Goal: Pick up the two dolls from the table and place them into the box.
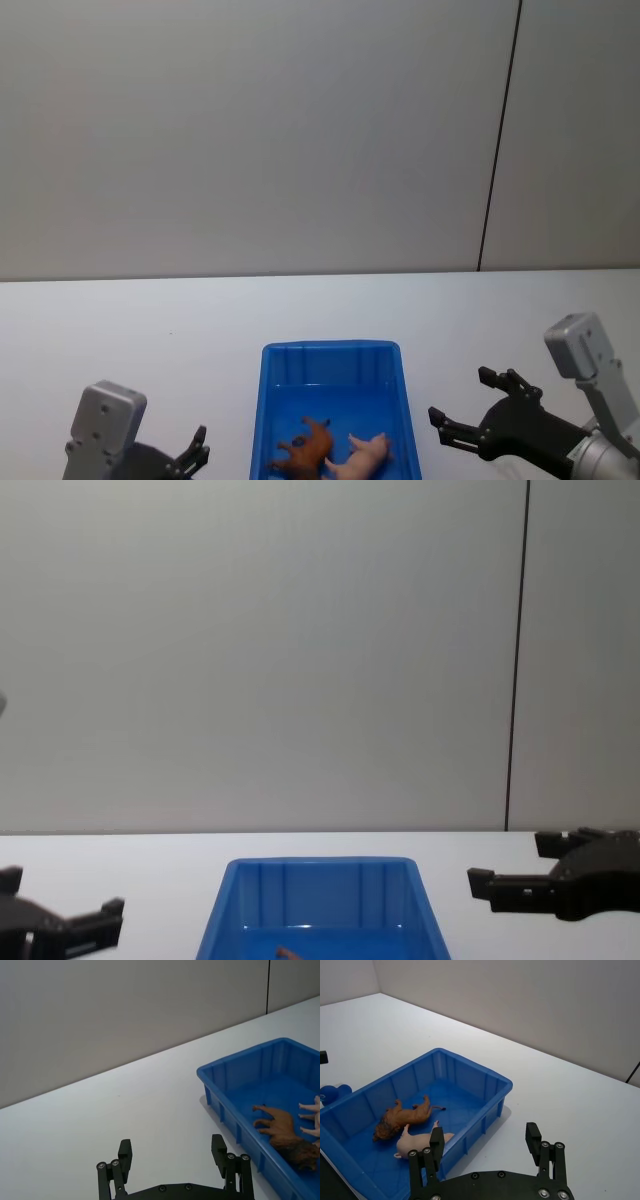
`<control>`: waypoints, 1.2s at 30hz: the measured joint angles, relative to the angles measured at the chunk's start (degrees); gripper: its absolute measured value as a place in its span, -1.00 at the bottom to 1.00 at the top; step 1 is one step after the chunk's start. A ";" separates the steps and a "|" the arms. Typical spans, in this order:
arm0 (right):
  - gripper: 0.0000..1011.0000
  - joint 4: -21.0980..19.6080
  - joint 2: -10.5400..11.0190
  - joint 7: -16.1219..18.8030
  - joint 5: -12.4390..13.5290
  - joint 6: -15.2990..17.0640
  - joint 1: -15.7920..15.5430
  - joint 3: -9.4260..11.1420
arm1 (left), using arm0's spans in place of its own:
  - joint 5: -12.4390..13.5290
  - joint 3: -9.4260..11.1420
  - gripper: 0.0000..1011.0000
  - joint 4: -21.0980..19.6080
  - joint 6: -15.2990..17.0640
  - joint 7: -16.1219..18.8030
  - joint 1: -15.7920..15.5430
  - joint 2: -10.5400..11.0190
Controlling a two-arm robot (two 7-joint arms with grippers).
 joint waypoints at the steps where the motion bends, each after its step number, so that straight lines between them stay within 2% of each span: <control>1: 0.98 0.00 0.00 0.00 0.00 0.00 -0.01 0.00 | -0.12 -0.01 0.98 0.22 -0.13 -0.19 0.17 0.04; 17: 0.98 0.00 0.06 0.00 -0.01 -0.01 -0.04 0.00 | -0.87 0.29 0.98 5.47 -1.80 -5.07 0.43 -1.59; 36: 0.98 0.00 0.06 0.01 -0.01 0.00 -0.04 0.00 | -0.91 0.39 0.98 9.51 -1.34 -8.41 -0.23 -3.31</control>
